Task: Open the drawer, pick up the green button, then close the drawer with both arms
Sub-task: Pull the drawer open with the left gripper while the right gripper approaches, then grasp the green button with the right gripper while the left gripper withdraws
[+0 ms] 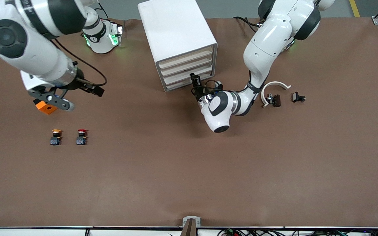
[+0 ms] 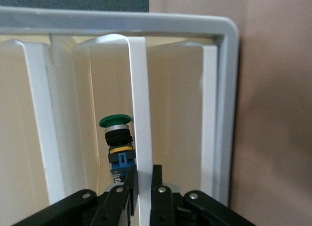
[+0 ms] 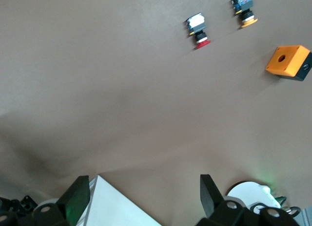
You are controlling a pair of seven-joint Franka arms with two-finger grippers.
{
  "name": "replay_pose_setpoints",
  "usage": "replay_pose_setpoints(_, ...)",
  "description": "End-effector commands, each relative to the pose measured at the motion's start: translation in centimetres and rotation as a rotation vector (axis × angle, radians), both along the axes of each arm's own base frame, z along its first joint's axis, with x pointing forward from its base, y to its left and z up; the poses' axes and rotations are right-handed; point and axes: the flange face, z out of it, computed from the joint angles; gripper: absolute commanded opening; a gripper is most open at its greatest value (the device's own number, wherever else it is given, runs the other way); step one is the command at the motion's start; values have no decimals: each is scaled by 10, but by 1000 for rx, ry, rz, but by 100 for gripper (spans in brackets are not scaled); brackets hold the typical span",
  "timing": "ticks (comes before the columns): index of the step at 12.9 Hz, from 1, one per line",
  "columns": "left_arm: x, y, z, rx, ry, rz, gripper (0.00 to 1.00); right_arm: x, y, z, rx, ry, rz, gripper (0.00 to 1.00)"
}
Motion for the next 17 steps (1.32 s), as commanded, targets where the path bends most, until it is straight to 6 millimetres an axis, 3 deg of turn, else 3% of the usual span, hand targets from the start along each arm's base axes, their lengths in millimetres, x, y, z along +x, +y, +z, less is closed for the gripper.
replay_pose_setpoints(1, 32, 23, -6, 12, -70, 42, 0, -4, 20, 0, -12, -12, -43, 100)
replay_pose_setpoints(6, 81, 54, 6, 30, -168, 114, 1, -20, 69, -14, -34, -37, -114, 100)
replay_pose_setpoints(9, 93, 63, 4, -5, -242, 122, 3, -31, 124, -37, -29, -70, -181, 100)
replay_pose_setpoints(11, 101, 74, 4, 4, -259, 130, 11, -39, 157, -51, -15, -88, -184, 100)
replay_pose_setpoints(12, 106, 81, 4, 15, -267, 137, 21, -42, 174, -56, 9, -104, -200, 100)
replay_pose_setpoints(13, 110, 85, 8, 17, -277, 142, 64, -43, 189, -65, 25, -118, -218, 100)
replay_pose_setpoints(14, 116, 84, 15, 8, -299, 139, 100, -46, 206, -76, 36, -136, -237, 100)
replay_pose_setpoints(17, 137, 88, 48, -7, -365, 154, 100, -58, 243, -103, 39, -148, -245, 100)
